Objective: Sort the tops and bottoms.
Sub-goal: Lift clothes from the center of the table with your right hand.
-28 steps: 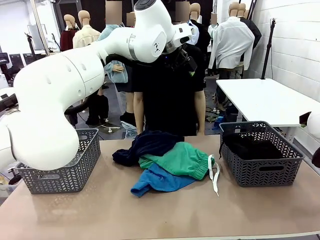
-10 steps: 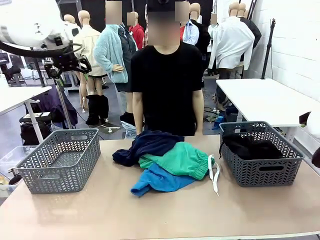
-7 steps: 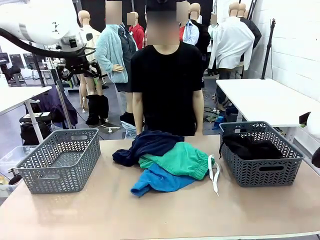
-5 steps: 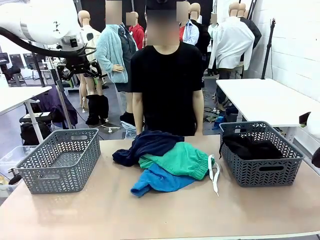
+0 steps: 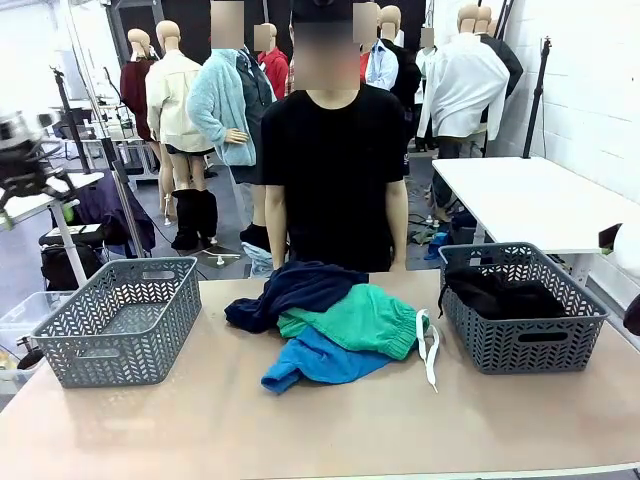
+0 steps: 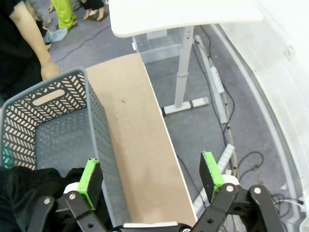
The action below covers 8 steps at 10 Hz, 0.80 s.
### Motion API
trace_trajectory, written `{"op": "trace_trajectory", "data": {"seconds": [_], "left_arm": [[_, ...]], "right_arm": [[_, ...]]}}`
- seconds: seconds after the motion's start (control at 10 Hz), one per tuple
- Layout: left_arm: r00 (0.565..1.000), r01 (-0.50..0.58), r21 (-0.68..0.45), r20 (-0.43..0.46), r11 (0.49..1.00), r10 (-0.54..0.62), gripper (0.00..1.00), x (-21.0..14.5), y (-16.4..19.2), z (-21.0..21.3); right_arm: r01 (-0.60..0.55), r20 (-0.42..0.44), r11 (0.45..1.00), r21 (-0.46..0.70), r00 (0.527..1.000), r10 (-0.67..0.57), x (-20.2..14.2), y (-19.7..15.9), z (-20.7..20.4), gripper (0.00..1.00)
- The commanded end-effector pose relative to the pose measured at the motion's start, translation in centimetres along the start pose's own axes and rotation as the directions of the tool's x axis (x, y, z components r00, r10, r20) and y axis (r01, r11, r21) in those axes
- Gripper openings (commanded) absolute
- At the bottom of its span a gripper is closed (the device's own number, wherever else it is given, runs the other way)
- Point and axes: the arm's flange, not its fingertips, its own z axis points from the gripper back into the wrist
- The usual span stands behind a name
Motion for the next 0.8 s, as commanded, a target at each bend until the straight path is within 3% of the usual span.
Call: {"op": "trace_trajectory", "data": {"seconds": [0.0, 0.1, 0.2, 0.4, 0.5, 0.7], "left_arm": [[0.995, 0.100, -0.076, 0.003, 0.992, -0.101, 1.00, -0.2, 0.1, -0.2], [0.989, 0.151, -0.115, 0.017, 0.982, -0.150, 1.00, 0.9, -0.4, 0.3], [0.999, 0.040, -0.026, -0.019, 0.999, -0.041, 1.00, -0.7, 1.7, -0.8], [0.999, 0.040, -0.026, -0.019, 0.999, -0.041, 1.00, -0.7, 1.7, -0.8], [0.999, 0.040, -0.026, -0.019, 0.999, -0.041, 1.00, -0.7, 1.7, -0.8], [0.999, 0.040, -0.026, -0.019, 0.999, -0.041, 1.00, -0.7, 1.7, -0.8]], "right_arm": [[-0.002, -0.011, 1.000, 0.000, 1.000, 0.002, 0.0, 0.1, 0.0, 1.00], [-0.002, -0.011, 1.000, 0.000, 1.000, 0.002, 0.0, 0.1, 0.0, 1.00], [-0.002, -0.011, 1.000, 0.000, 1.000, 0.002, 0.0, 0.1, 0.0, 1.00], [-0.017, 0.026, 0.999, -0.048, 0.999, 0.019, 1.3, -0.1, 2.0, 1.00], [-0.020, 0.095, 0.997, -0.072, 0.995, 0.027, 3.2, 0.1, 5.0, 1.00], [-0.171, 0.246, 0.985, -0.029, 0.954, 0.173, 7.2, 4.4, 11.1, 1.00]]}}
